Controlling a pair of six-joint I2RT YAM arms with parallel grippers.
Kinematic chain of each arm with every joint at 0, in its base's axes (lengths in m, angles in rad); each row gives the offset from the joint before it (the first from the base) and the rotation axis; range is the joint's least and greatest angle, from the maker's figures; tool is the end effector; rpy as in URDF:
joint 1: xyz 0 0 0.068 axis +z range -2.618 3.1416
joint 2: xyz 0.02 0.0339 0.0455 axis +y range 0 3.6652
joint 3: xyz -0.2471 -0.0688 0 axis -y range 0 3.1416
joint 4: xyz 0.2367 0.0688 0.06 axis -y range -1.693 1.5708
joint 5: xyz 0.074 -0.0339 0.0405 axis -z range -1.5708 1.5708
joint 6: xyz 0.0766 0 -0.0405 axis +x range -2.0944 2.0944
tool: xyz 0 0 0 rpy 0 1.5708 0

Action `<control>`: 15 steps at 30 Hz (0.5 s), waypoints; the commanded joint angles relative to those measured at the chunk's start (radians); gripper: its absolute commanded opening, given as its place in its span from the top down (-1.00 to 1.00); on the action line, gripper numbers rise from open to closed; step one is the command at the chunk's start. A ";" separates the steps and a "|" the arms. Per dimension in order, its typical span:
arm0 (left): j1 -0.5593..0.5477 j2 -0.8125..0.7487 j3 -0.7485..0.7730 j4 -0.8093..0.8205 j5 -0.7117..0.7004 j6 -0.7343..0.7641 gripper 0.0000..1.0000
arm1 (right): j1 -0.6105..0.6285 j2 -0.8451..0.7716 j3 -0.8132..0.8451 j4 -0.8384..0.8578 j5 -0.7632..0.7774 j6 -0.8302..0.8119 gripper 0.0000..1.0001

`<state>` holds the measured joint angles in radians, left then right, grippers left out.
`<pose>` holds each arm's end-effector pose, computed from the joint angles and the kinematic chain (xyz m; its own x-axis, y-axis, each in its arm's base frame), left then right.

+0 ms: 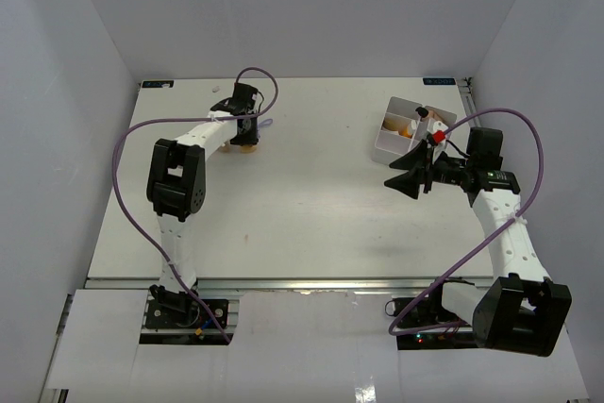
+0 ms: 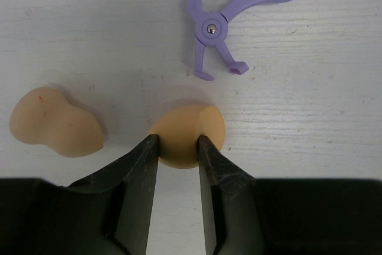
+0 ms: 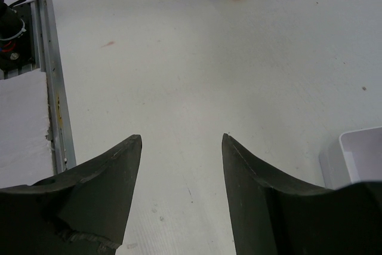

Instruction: Organize the makeup

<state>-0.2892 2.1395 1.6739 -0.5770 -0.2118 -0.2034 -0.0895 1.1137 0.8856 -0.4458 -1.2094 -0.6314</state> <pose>0.4518 -0.1176 0.1405 -0.8466 0.0459 -0.5303 0.0064 0.9971 0.0760 0.2395 0.0504 0.2771 -0.0906 -0.2014 -0.9753 -0.9290 0.3699 0.0099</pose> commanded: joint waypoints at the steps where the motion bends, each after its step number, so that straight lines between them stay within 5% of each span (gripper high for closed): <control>1: 0.016 0.006 0.023 -0.010 0.027 0.005 0.39 | -0.013 -0.001 -0.007 0.018 -0.038 0.004 -0.25; 5: 0.016 -0.021 -0.003 -0.007 0.052 -0.002 0.89 | -0.020 -0.002 -0.007 0.018 -0.041 0.004 -0.25; 12: 0.008 -0.216 -0.158 0.048 0.192 -0.056 1.00 | -0.056 -0.023 -0.003 0.016 -0.032 0.012 -0.24; 15: -0.035 -0.298 -0.214 0.100 0.385 -0.083 1.00 | -0.084 -0.038 -0.004 0.019 -0.030 0.017 -0.23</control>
<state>-0.2793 2.0195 1.5210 -0.5290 -0.0731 -0.2375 -0.1379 1.1105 0.8852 -0.4458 -1.2152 -0.6296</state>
